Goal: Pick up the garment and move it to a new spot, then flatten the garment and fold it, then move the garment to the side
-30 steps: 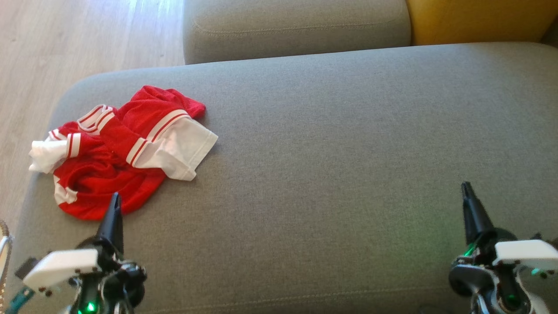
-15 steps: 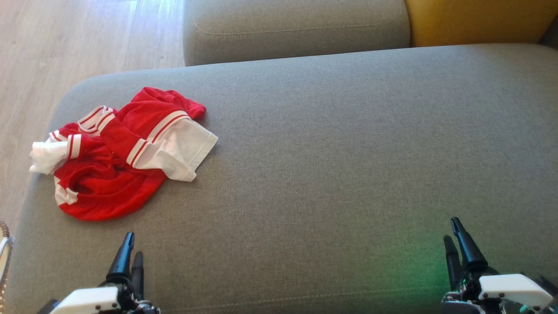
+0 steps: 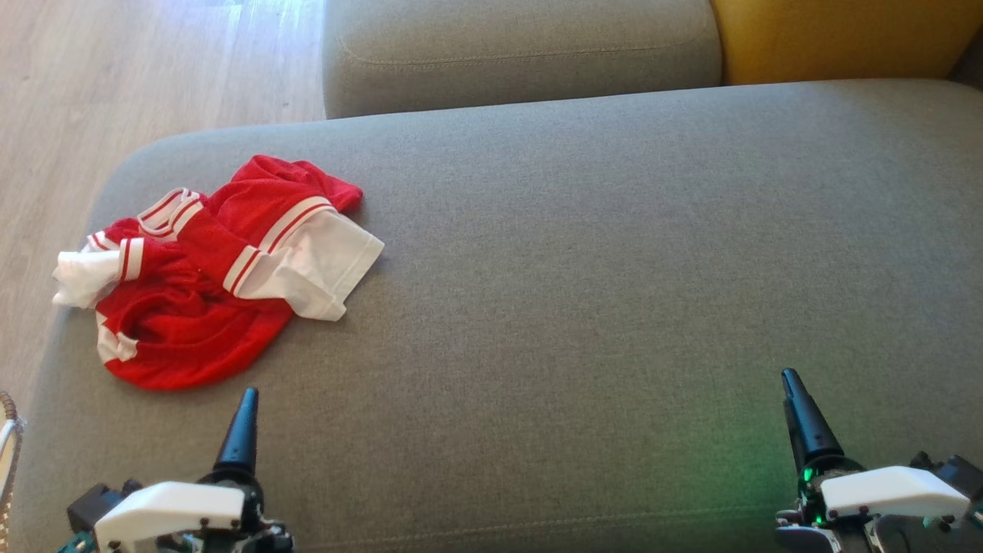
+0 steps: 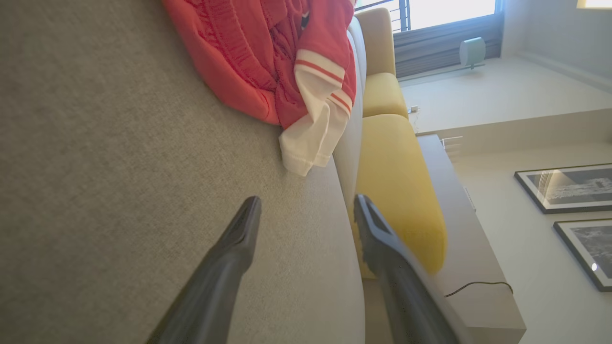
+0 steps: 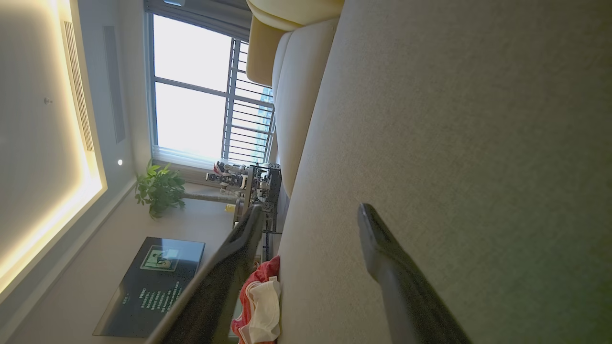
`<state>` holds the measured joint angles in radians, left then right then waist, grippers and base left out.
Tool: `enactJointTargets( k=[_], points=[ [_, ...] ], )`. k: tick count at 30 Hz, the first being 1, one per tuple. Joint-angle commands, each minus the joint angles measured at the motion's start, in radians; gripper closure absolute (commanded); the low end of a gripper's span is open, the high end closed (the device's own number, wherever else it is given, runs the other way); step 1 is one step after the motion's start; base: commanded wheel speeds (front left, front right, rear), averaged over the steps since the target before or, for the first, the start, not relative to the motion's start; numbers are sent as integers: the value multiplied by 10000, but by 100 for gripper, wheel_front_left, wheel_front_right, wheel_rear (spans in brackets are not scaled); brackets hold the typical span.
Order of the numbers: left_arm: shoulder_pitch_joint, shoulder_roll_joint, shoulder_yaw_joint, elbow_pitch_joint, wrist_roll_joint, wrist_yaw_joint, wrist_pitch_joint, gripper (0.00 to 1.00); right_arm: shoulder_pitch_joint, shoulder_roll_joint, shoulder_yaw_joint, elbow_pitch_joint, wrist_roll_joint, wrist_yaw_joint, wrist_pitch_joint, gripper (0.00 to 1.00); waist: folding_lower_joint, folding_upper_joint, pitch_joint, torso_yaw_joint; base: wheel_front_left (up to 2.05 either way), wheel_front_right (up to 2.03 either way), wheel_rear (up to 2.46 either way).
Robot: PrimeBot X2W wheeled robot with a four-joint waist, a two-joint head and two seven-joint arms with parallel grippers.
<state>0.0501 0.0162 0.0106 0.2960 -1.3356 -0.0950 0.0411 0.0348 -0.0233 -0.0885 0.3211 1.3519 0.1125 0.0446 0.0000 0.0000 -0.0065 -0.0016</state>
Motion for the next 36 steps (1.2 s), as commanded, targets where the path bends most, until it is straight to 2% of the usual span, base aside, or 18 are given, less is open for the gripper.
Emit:
enactJointTargets(
  k=[1,20,36],
  points=[
    [-420,113,-2,-429,326,56,-83,0,-296,-84,63,-430,-322,36,-93,0,0,0,-5,1,0,0,0],
    [-448,367,-857,-871,2958,1191,-638,0,-173,-119,588,-1075,-2873,63,-653,0,0,0,-188,-43,0,0,0],
    [-469,656,-1706,-1318,4871,1749,-1107,0,-77,-148,977,-1708,-5070,87,-1125,0,0,0,-357,-53,0,0,0]
  ],
)
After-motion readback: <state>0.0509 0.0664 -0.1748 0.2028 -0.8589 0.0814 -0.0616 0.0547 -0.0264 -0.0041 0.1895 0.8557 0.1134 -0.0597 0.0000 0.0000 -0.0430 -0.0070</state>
